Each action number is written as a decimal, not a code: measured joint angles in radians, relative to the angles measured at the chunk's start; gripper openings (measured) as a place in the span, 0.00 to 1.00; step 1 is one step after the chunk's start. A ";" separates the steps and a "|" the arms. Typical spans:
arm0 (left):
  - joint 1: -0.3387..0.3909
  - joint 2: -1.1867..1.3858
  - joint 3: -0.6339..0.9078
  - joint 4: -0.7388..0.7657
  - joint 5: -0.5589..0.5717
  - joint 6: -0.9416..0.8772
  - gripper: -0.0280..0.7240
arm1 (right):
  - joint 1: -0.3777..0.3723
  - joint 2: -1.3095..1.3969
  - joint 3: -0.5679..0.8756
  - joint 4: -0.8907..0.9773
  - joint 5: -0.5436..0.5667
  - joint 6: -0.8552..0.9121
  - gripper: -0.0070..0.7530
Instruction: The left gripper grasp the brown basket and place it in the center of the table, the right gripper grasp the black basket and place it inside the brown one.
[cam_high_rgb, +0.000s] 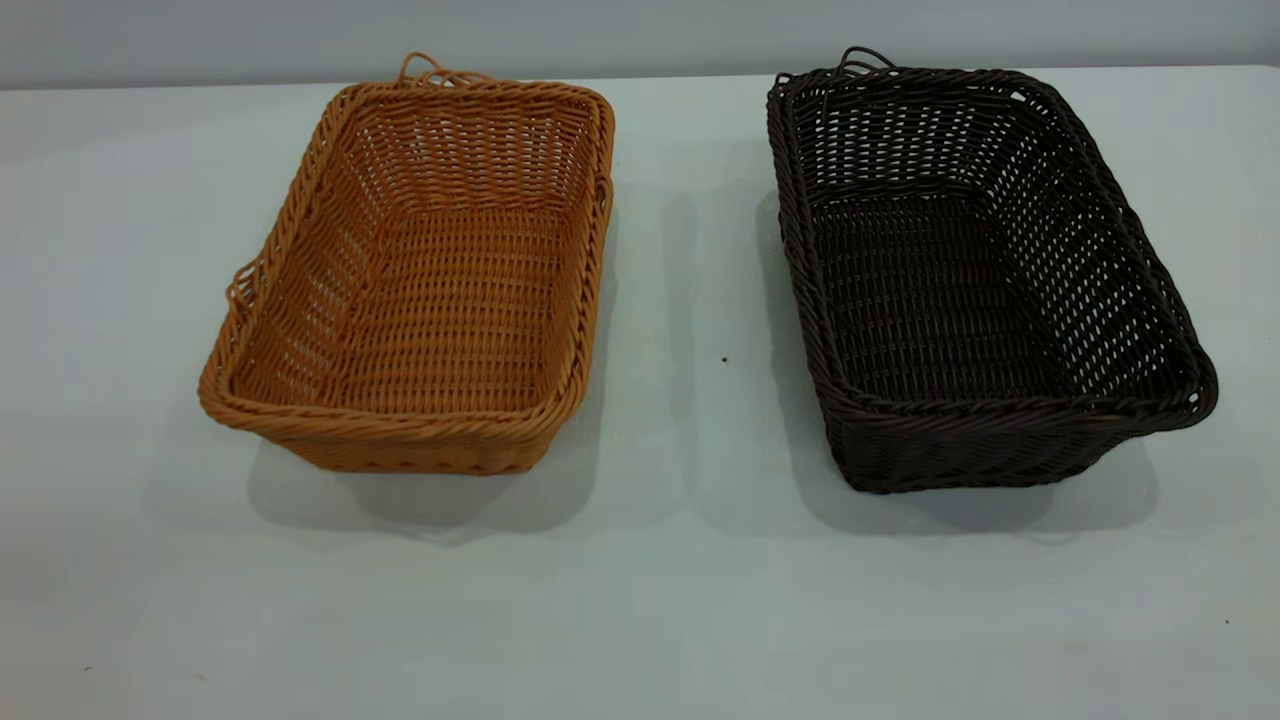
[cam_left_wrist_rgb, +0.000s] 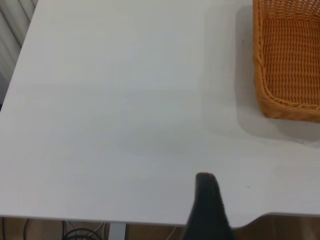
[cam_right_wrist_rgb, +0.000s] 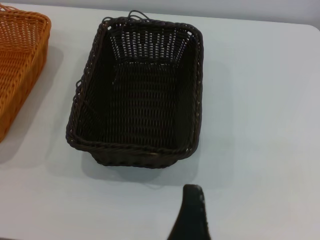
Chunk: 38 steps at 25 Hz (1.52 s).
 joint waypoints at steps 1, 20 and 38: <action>0.000 0.000 0.000 0.000 0.000 0.000 0.69 | 0.000 0.000 0.000 0.000 0.000 0.000 0.73; 0.000 0.000 0.000 0.000 0.000 0.001 0.69 | 0.000 0.000 0.000 0.000 0.000 0.000 0.73; 0.000 0.029 -0.008 0.000 -0.013 0.001 0.69 | 0.000 0.000 0.000 0.000 -0.005 0.000 0.73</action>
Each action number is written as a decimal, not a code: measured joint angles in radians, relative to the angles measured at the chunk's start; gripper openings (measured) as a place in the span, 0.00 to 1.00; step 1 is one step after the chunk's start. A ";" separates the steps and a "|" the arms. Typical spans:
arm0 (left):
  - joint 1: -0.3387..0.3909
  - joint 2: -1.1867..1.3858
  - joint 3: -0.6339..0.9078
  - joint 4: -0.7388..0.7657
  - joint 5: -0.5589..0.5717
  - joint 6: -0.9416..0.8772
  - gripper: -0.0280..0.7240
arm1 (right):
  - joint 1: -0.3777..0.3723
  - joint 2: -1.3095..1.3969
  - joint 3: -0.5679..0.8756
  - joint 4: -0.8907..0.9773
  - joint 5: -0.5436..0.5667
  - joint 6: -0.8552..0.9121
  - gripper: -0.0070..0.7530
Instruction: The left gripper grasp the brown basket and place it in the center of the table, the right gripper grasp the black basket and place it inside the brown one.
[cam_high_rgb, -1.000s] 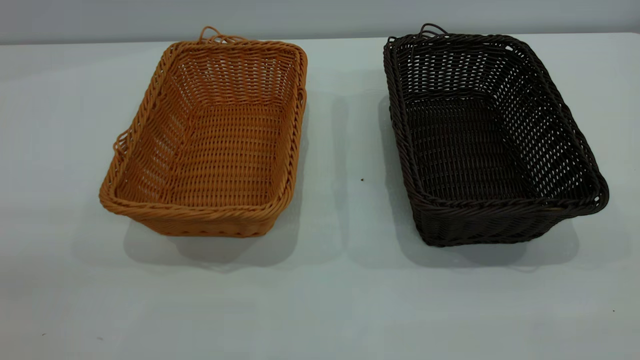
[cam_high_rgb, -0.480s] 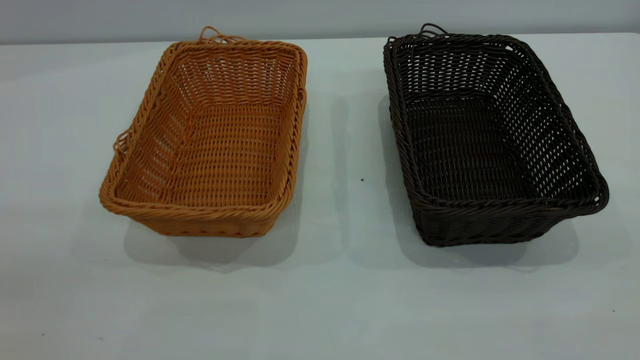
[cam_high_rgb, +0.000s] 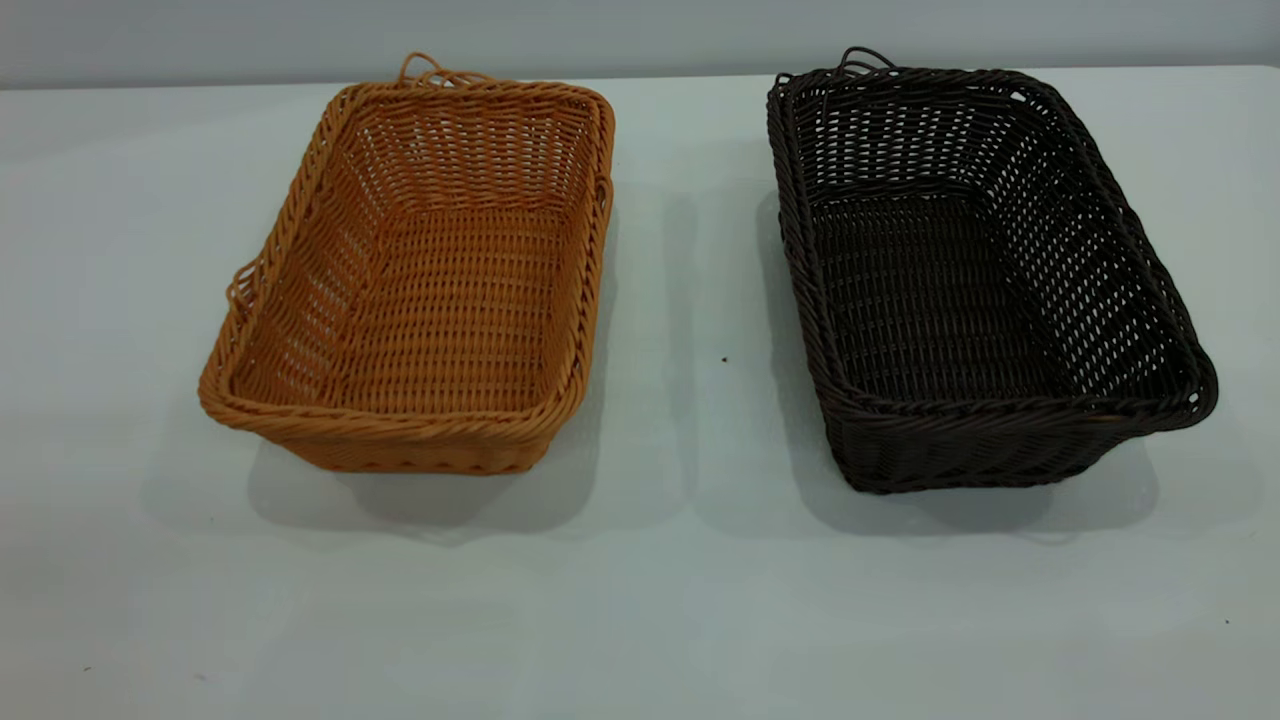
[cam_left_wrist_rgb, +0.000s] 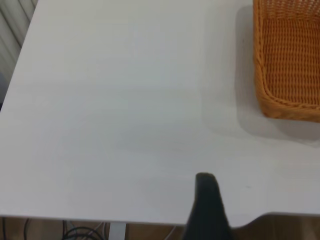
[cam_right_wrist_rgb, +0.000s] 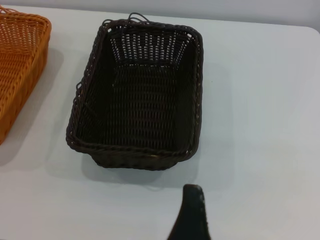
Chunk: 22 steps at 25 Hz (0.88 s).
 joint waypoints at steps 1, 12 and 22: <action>0.000 0.025 -0.012 0.000 -0.016 0.000 0.69 | 0.000 0.000 0.000 0.000 -0.001 0.000 0.73; 0.000 0.551 -0.185 -0.024 -0.239 0.030 0.69 | 0.000 0.000 0.000 -0.019 -0.003 0.000 0.73; 0.000 1.093 -0.293 -0.225 -0.578 0.275 0.70 | 0.000 0.000 0.000 -0.019 -0.003 0.000 0.73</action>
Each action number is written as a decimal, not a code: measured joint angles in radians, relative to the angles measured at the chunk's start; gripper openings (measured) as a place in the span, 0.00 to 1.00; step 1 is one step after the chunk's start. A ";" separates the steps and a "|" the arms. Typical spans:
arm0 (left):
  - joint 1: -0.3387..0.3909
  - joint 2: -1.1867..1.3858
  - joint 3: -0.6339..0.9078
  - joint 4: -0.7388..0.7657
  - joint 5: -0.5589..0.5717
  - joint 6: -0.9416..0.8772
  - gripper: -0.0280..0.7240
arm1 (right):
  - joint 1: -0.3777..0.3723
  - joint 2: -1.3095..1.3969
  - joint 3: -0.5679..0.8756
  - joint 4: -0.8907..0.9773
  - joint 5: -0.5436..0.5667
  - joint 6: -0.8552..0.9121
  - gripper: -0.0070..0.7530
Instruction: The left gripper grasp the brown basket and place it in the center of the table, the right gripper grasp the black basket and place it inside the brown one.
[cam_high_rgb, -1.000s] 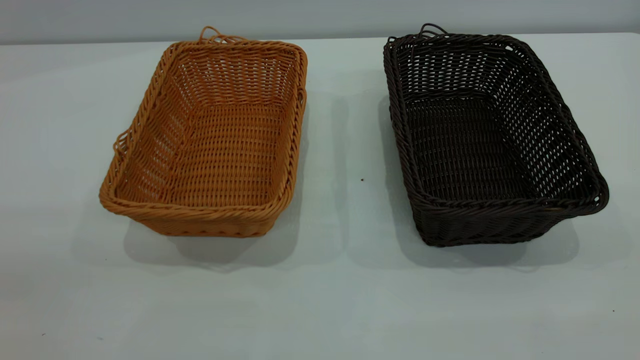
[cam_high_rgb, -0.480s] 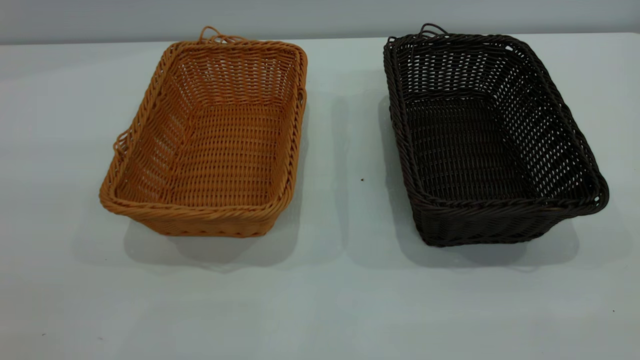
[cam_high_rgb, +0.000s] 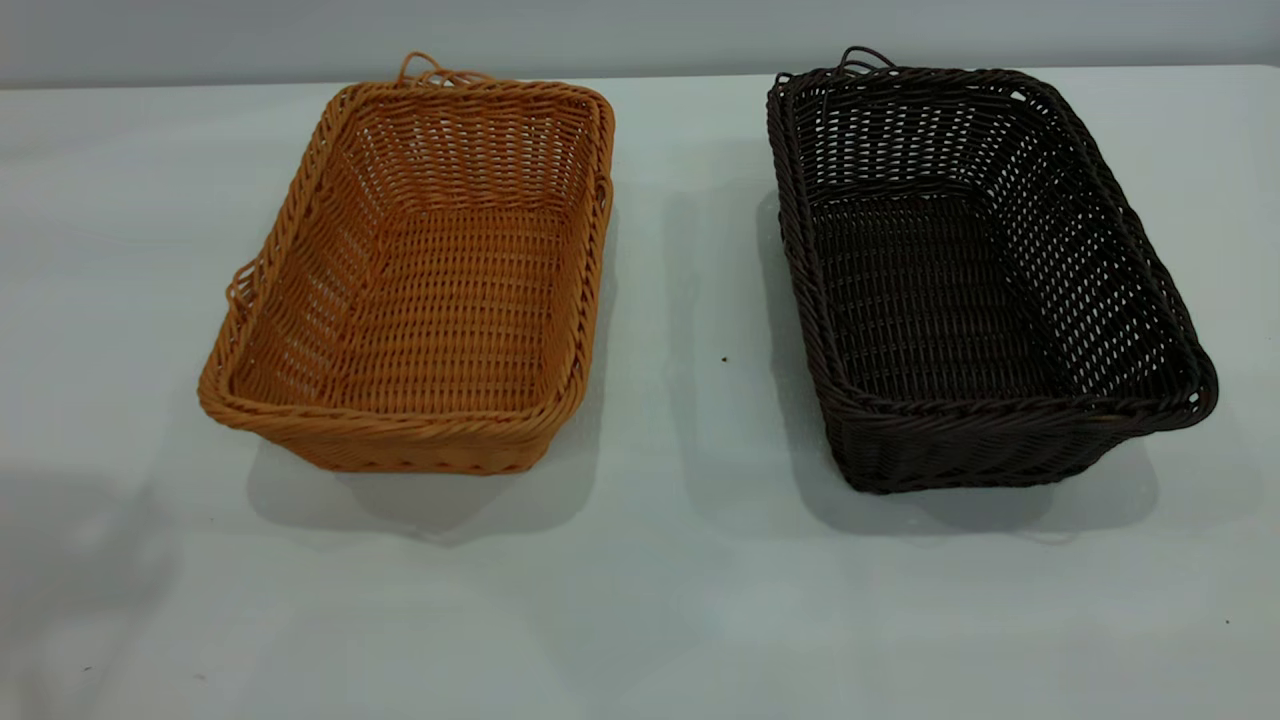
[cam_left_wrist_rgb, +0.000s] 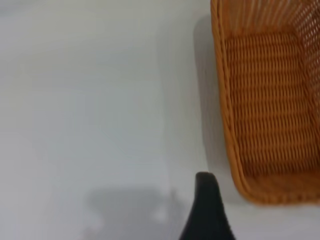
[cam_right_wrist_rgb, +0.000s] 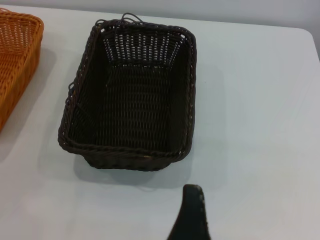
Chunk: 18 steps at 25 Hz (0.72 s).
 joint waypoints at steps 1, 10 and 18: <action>0.000 0.047 -0.011 -0.019 -0.036 0.014 0.70 | 0.000 0.000 0.000 0.000 0.000 0.000 0.73; -0.084 0.470 -0.166 -0.079 -0.170 0.125 0.71 | 0.000 0.000 0.000 0.000 0.003 0.000 0.73; -0.168 0.853 -0.381 -0.079 -0.187 0.128 0.71 | 0.000 0.000 0.000 0.000 0.005 0.049 0.73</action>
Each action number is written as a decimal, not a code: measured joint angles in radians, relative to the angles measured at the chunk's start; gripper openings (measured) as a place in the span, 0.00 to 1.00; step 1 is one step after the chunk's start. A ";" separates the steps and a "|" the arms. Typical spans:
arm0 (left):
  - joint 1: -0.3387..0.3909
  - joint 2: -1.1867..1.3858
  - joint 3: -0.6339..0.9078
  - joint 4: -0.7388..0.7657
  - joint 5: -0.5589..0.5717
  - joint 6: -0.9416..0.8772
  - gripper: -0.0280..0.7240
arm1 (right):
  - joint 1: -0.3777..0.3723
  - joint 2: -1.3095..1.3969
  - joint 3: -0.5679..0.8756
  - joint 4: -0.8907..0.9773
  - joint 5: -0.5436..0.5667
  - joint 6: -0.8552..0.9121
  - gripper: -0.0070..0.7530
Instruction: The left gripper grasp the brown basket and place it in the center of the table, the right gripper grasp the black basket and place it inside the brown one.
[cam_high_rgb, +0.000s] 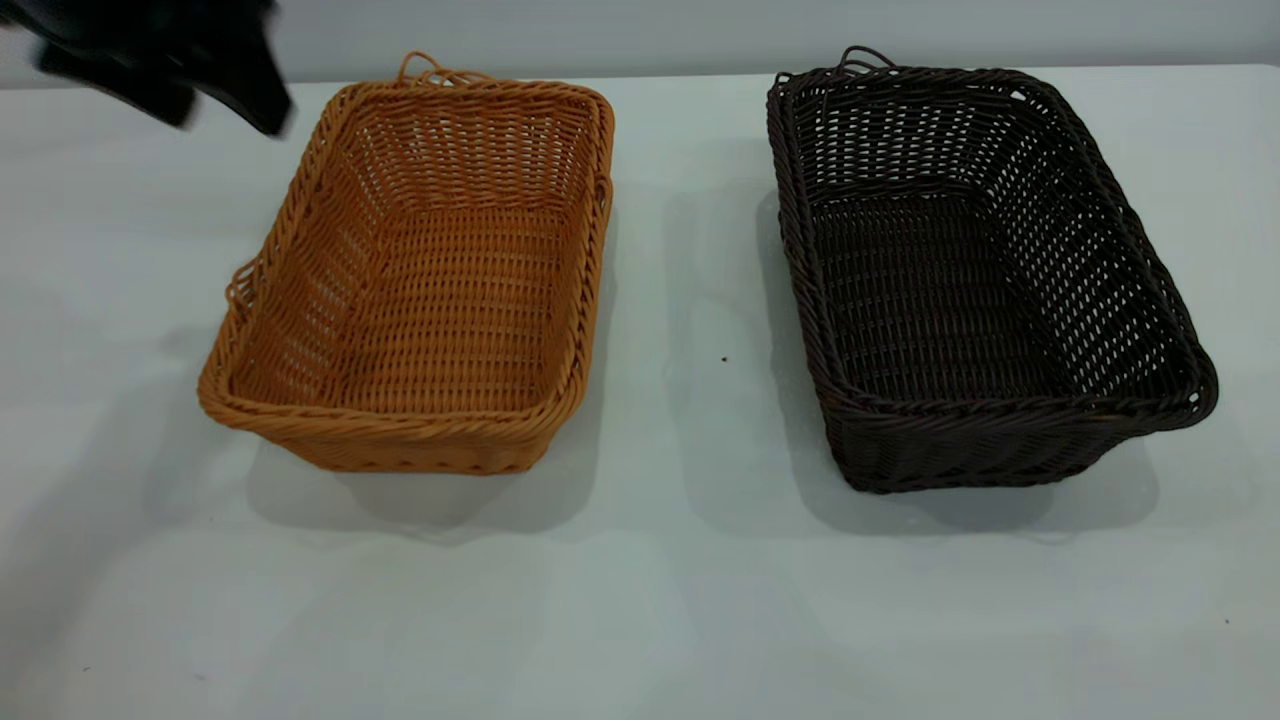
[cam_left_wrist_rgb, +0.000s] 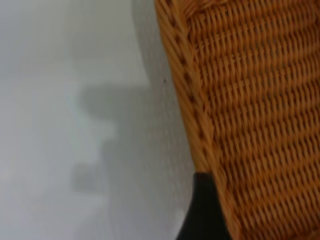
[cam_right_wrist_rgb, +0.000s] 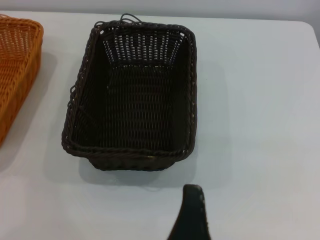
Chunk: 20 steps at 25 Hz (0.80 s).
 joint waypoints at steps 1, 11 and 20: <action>-0.001 0.036 -0.024 0.000 0.000 0.000 0.71 | 0.000 0.000 0.000 0.000 0.000 0.001 0.73; -0.001 0.188 -0.115 0.000 -0.011 0.000 0.71 | 0.000 0.181 0.000 -0.004 -0.017 0.095 0.73; -0.001 0.284 -0.116 0.000 -0.075 0.000 0.68 | 0.000 0.675 -0.053 0.019 -0.194 0.129 0.73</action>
